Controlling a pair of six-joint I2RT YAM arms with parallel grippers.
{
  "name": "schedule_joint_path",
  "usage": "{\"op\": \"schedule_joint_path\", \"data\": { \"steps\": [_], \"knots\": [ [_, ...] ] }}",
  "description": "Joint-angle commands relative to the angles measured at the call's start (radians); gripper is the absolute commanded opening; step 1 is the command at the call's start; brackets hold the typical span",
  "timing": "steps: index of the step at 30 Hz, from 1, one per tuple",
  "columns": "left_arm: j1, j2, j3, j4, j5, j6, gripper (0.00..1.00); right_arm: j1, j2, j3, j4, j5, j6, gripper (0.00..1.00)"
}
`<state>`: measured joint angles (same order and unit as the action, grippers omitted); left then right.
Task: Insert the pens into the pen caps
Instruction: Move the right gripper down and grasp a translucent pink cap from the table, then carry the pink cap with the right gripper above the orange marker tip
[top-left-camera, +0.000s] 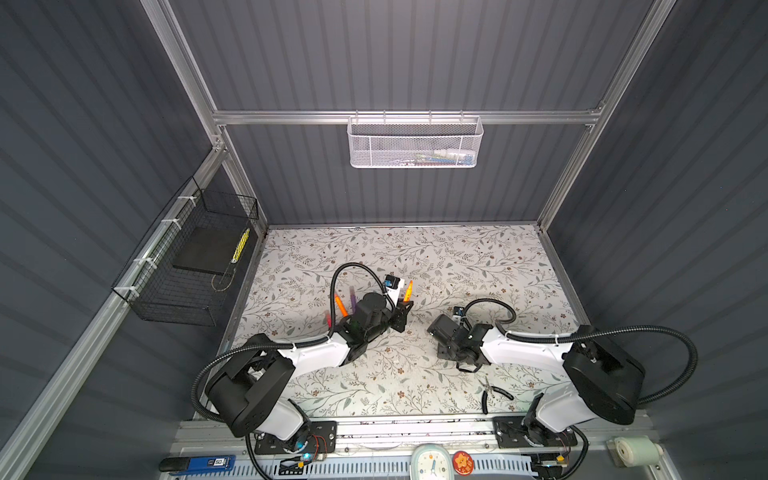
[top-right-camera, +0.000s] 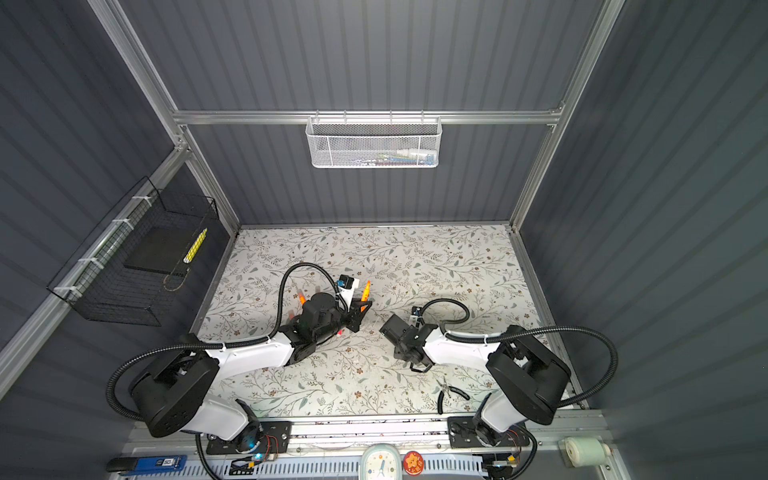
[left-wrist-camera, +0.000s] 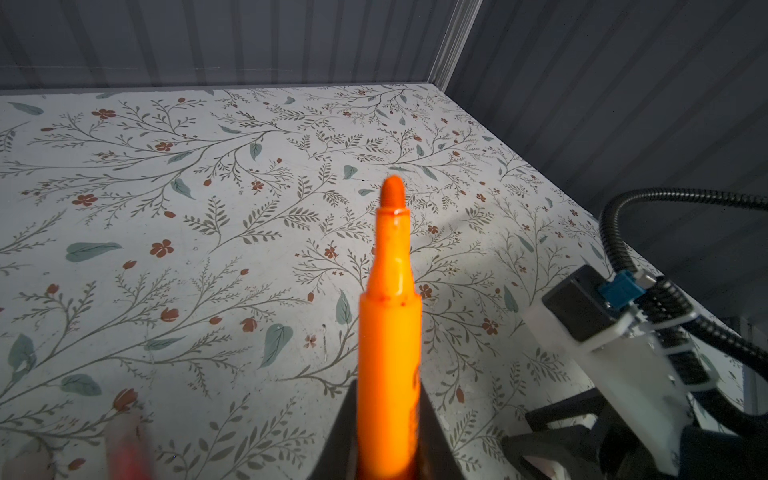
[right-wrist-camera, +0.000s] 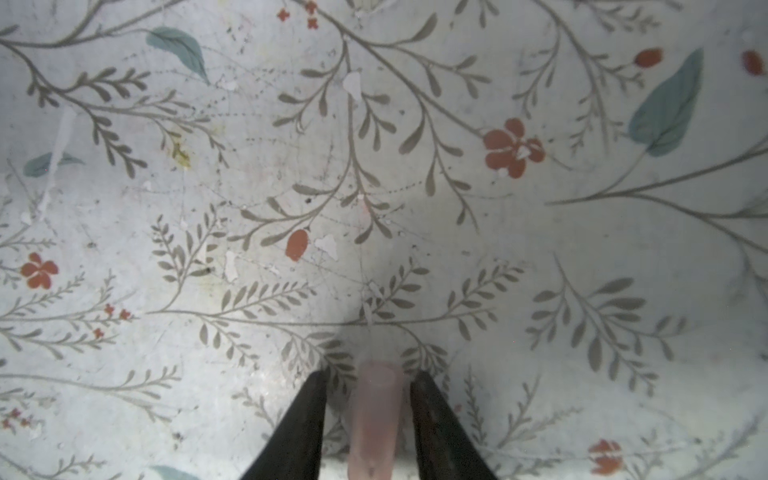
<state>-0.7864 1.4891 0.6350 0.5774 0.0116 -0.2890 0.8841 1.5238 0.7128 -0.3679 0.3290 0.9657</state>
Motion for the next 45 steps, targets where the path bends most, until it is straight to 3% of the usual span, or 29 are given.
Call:
{"op": "schedule_joint_path", "data": {
  "steps": [1, 15, 25, 35, 39, 45],
  "knots": [
    [-0.007, -0.016, 0.031, 0.001, 0.013, 0.011, 0.0, 0.004, 0.038, 0.0, -0.049, 0.002, 0.008, 0.32],
    [-0.006, -0.018, 0.03, -0.001, 0.011, 0.013, 0.0, 0.029, 0.001, -0.008, -0.036, 0.036, 0.034, 0.16],
    [-0.007, -0.02, 0.026, 0.02, 0.056, 0.009, 0.0, 0.007, -0.239, -0.018, -0.026, 0.129, 0.047, 0.08],
    [-0.008, -0.025, 0.005, 0.098, 0.186, 0.014, 0.0, -0.034, -0.633, -0.16, 0.26, 0.234, -0.018, 0.03],
    [-0.011, -0.012, 0.009, 0.124, 0.254, 0.011, 0.0, -0.064, -0.67, -0.157, 0.35, 0.237, -0.05, 0.02],
    [-0.028, 0.011, 0.032, 0.119, 0.308, 0.025, 0.0, -0.076, -0.575, -0.107, 0.522, 0.216, -0.092, 0.0]
  ]
}}
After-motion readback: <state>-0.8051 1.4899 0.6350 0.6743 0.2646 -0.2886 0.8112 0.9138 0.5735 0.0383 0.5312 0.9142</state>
